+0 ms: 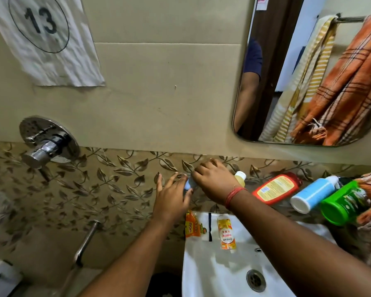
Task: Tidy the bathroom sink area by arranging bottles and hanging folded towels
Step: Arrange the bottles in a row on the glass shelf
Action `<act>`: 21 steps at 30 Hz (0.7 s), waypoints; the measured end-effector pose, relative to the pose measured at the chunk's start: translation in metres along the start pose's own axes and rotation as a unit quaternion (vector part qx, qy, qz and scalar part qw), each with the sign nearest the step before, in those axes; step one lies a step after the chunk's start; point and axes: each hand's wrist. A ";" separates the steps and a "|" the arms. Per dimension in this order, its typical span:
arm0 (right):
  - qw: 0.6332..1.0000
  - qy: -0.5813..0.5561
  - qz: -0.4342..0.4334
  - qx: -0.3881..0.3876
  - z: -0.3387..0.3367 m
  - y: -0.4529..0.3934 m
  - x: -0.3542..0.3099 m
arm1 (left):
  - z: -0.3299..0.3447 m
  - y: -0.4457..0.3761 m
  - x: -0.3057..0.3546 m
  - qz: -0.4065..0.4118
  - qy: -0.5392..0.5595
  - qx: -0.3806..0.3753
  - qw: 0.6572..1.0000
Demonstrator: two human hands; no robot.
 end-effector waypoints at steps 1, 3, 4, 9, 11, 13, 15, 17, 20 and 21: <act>1.000 -0.003 -0.001 0.012 0.001 -0.001 -0.001 | 0.001 -0.002 0.000 0.008 0.005 0.014 1.000; 0.999 -0.021 0.009 0.036 0.005 -0.002 -0.003 | 0.000 -0.007 0.000 0.019 0.030 0.048 0.998; 0.998 -0.039 0.021 0.046 0.005 -0.001 -0.004 | -0.003 -0.008 0.001 0.016 0.056 0.064 0.996; 0.927 -0.318 0.172 0.096 -0.004 -0.003 -0.006 | -0.023 -0.016 0.018 -0.111 0.357 0.105 0.922; 0.858 -0.452 0.230 0.086 -0.009 -0.002 -0.005 | -0.026 -0.022 0.019 -0.139 0.422 0.090 0.891; 0.808 -0.530 0.246 0.067 -0.010 0.001 -0.005 | -0.024 -0.024 0.015 -0.141 0.425 0.039 0.893; 0.799 -0.543 0.250 0.062 -0.009 0.004 -0.006 | -0.019 -0.024 0.012 -0.140 0.406 -0.011 0.903; 0.804 -0.537 0.249 0.058 -0.009 0.006 -0.007 | -0.017 -0.023 0.012 -0.142 0.394 -0.031 0.908; 0.805 -0.538 0.244 0.052 -0.010 0.009 -0.009 | -0.016 -0.022 0.014 -0.147 0.389 -0.034 0.909; 0.805 -0.537 0.247 0.050 -0.010 0.010 -0.010 | -0.017 -0.022 0.014 -0.146 0.386 -0.035 0.910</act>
Point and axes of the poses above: each hand's wrist, its own y-axis away from the middle knuckle, its own z-axis out of the palm, x = y × z, and after that the axes turned 1 degree about -x, right-handed
